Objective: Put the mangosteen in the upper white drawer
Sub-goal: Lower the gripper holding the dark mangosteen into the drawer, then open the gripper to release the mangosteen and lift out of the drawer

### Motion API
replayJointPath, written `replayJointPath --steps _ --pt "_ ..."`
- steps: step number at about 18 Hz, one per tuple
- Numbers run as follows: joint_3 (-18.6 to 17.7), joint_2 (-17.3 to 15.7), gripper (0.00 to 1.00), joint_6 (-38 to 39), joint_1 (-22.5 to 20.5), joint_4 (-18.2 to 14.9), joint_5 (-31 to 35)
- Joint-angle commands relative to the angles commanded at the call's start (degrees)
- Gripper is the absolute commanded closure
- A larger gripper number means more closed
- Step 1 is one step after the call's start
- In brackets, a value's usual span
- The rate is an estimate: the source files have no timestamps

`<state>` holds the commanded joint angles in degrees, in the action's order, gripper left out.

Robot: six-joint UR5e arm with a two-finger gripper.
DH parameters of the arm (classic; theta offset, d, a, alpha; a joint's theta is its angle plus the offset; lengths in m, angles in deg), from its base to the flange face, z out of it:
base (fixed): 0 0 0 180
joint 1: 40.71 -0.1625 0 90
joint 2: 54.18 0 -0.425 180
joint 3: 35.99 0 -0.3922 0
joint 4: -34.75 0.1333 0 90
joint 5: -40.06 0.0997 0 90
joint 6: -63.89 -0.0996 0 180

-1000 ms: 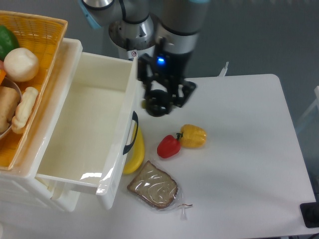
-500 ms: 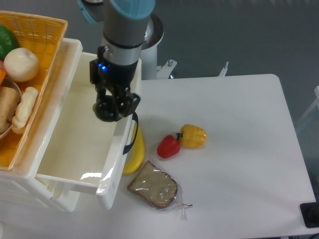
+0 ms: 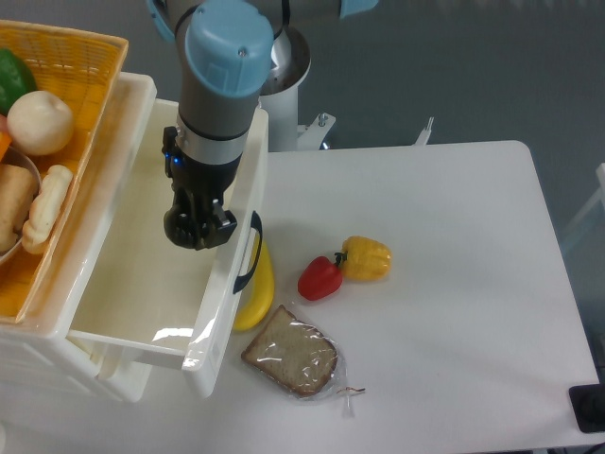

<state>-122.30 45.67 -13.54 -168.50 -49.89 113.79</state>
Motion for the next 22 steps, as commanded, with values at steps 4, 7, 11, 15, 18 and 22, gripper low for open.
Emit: replayJointPath --steps 4,7,11,15,18,22 --pt "0.1 0.2 0.77 0.2 1.5 0.2 0.1" --pt "0.1 0.6 0.62 0.1 1.8 0.3 0.1" --pt "0.0 1.4 0.43 0.0 1.9 0.4 0.1" --pt "-0.4 1.7 0.17 -0.1 2.5 0.5 0.2" --pt "-0.4 1.5 0.06 0.0 2.6 0.6 0.1" --pt "0.8 1.2 0.01 -0.1 2.3 1.5 -0.2"
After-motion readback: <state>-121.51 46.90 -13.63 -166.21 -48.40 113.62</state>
